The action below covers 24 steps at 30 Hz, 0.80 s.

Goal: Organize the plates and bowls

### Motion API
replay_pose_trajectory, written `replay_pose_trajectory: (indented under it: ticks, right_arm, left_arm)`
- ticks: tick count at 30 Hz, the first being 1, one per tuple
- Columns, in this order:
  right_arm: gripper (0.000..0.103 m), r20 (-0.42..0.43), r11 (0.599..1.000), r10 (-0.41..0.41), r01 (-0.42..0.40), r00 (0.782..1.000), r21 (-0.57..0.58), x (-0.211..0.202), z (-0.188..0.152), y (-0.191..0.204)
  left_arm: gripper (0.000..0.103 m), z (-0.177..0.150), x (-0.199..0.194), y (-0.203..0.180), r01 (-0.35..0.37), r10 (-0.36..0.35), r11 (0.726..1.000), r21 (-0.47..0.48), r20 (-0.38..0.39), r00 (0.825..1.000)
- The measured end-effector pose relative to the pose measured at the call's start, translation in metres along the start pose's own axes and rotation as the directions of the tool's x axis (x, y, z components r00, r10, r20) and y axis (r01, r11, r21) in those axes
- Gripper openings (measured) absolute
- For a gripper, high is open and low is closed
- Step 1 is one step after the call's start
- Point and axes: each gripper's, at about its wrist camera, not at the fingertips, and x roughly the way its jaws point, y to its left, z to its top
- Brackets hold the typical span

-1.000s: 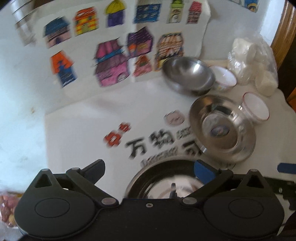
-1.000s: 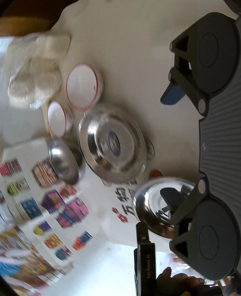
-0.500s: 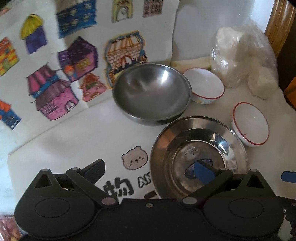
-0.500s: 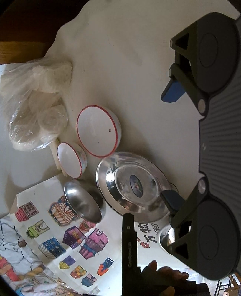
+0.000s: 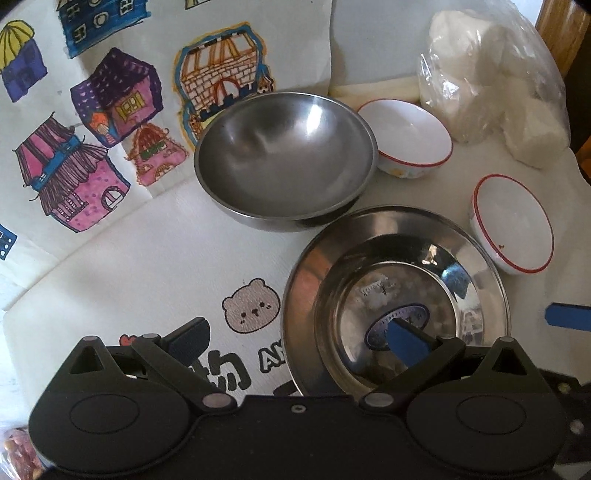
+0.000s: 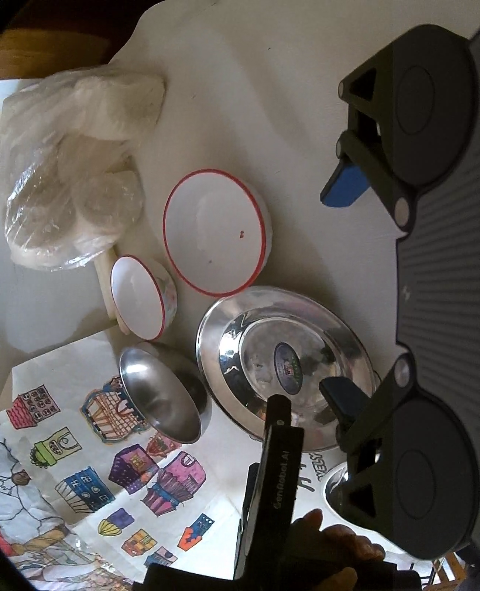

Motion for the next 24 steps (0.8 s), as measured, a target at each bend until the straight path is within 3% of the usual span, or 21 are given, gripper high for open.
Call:
replay_pose_trajectory:
  ticks: [4,11,17,19,24]
  right_arm:
    - [0.089,-0.010,1.000,0.027,-0.027,1.000,0.011,0.003,0.001,-0.001]
    - [0.076,-0.018,0.998,0.055,-0.055,0.998,0.019,0.009,0.003,0.000]
    - [0.054,-0.028,0.998,0.058,-0.057,0.998,0.039,0.017,0.002,-0.002]
    - [0.041,-0.037,0.996,0.069,-0.067,0.997,0.055,0.018,0.002,-0.004]
    - [0.024,-0.045,0.995,0.083,-0.080,0.996,0.067,0.017,0.003,-0.002]
  left_arm:
    - [0.100,-0.001,-0.002,0.000,0.006,-0.005,1.000,-0.009,0.007,1.000]
    - [0.081,-0.002,-0.002,0.000,0.033,-0.033,0.999,-0.019,0.001,0.999]
    - [0.062,-0.003,0.003,0.004,0.087,-0.088,0.995,-0.048,-0.024,0.996]
    - [0.054,-0.006,0.007,0.005,0.115,-0.117,0.991,-0.063,-0.034,0.992]
    - [0.038,-0.008,0.006,0.008,0.104,-0.106,0.992,-0.069,-0.023,0.994]
